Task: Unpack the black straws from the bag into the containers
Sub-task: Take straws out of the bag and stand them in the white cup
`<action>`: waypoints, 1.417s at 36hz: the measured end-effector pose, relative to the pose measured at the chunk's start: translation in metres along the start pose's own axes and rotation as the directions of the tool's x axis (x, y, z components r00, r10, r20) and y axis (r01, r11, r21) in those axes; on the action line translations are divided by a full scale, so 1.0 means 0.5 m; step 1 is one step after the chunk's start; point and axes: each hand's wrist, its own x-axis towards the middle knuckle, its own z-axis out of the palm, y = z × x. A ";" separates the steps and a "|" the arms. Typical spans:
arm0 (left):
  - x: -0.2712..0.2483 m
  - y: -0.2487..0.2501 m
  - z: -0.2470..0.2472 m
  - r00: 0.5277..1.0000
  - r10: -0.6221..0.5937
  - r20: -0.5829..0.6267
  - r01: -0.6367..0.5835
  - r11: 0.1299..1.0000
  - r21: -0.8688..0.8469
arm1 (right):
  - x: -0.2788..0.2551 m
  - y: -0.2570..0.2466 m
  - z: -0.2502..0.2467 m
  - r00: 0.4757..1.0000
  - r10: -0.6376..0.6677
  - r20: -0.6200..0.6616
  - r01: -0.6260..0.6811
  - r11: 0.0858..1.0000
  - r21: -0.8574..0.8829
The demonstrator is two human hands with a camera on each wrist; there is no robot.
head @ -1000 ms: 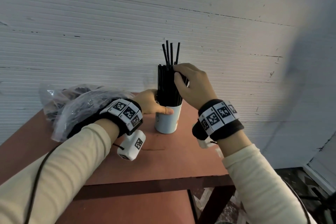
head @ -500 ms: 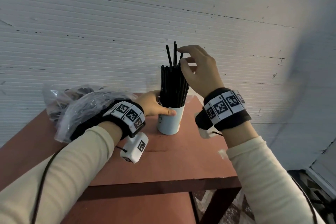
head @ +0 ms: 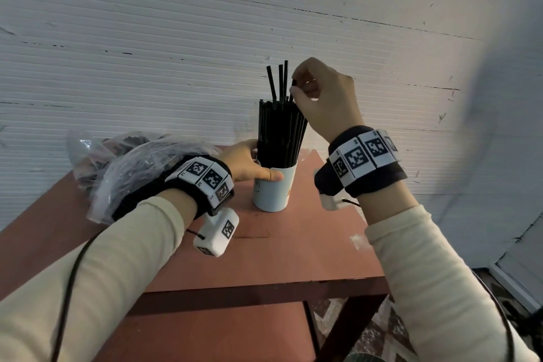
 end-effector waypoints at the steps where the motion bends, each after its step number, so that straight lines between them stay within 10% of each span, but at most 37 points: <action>1: -0.001 0.000 0.000 1.000 -0.001 0.000 0.001 1.000 0.000 | 0.002 -0.004 -0.002 1.000 -0.009 0.003 0.009 1.000 0.000; 43: 0.002 -0.013 -0.001 1.000 -0.023 0.002 0.023 0.999 -0.030 | -0.078 0.014 0.066 0.993 -0.099 0.060 0.111 0.961 -0.253; 51: 0.002 -0.006 0.001 0.999 -0.031 -0.020 0.031 0.999 0.011 | -0.034 -0.038 0.048 0.977 -0.165 0.135 0.177 0.981 -0.083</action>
